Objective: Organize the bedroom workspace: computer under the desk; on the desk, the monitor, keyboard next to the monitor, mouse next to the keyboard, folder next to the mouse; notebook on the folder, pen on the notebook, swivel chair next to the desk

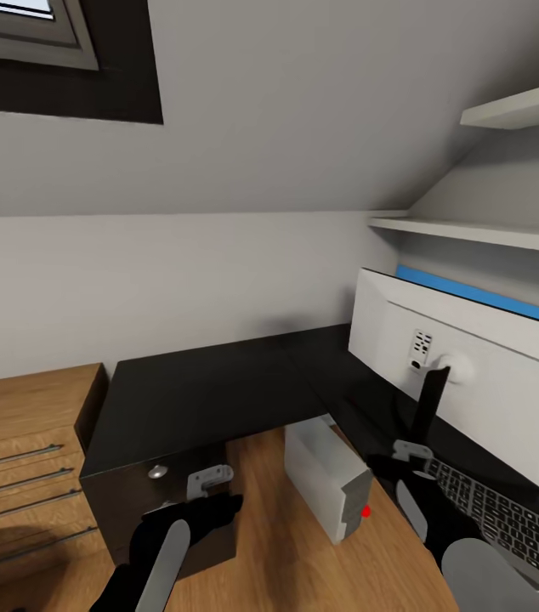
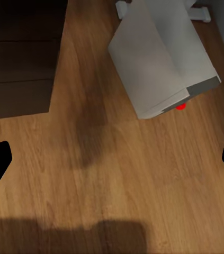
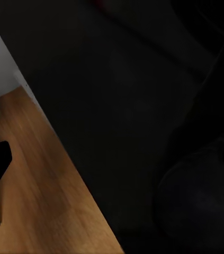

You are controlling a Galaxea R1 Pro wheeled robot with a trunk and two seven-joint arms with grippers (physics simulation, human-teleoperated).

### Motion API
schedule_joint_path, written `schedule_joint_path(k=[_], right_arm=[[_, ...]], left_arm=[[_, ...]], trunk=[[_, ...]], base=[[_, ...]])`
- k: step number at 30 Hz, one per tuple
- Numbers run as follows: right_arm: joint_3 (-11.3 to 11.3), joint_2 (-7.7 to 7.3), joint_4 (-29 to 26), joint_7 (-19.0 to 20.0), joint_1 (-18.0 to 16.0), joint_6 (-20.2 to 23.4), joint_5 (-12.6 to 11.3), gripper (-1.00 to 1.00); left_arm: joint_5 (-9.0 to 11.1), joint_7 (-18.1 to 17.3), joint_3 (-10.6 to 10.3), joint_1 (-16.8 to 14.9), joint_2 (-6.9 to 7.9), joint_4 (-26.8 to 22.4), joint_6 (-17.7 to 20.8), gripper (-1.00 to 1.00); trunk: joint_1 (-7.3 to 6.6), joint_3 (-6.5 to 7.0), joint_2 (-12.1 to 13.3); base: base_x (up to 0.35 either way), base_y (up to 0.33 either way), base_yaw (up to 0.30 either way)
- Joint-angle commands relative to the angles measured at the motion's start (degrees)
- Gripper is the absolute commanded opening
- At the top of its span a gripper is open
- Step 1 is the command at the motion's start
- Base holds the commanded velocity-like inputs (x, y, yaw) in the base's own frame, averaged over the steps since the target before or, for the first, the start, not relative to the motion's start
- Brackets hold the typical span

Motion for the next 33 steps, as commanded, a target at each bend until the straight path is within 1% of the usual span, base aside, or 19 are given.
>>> schedule_joint_path(k=[1,7,25,26,28,29,33], right_arm=[[0.08,-0.01,-0.11,-0.25,-0.02,0.27,-0.6,1.0],[0.08,0.02,-0.04,-0.27,-0.02,0.35,-0.65,1.0],[-0.01,0.07,0.13,-0.3,-0.02,1.1,-0.72,1.0],[-0.06,0.07,0.2,-0.41,-0.02,2.06,-0.77,1.0],[-0.08,0.07,0.18,-0.65,-0.02,2.5,-0.81,1.0],[-0.1,0.07,0.16,-1.39,-0.02,2.99,-0.83,1.0],[-0.09,0.13,0.15,-2.58,-0.02,3.35,-0.9,1.0]], left_arm=[[0.61,0.55,-0.03,-0.04,0.0,-0.08,0.12,1.0],[0.61,0.52,-0.04,-0.04,0.0,-0.01,0.12,1.0],[0.61,0.51,-0.03,-0.04,0.0,0.0,0.15,1.0],[0.61,0.51,-0.03,-0.04,0.0,0.01,0.15,1.0],[0.61,0.5,-0.03,-0.04,0.0,0.01,0.15,1.0],[0.61,0.5,-0.03,-0.04,0.0,0.01,0.16,1.0],[0.61,0.5,-0.03,-0.04,0.0,0.0,0.16,1.0]], trunk=[[0.0,-0.02,-0.04],[0.0,0.1,-0.04],[0.0,0.12,-0.04],[0.0,0.12,-0.04],[0.0,0.12,-0.04],[0.0,0.12,-0.04],[0.0,0.12,-0.04]], base=[[0.0,0.0,-0.132],[0.0,0.0,-0.059],[0.0,0.0,-0.004],[0.0,0.0,0.0],[0.0,0.0,0.0],[0.0,0.0,0.0],[0.0,0.0,0.0]])
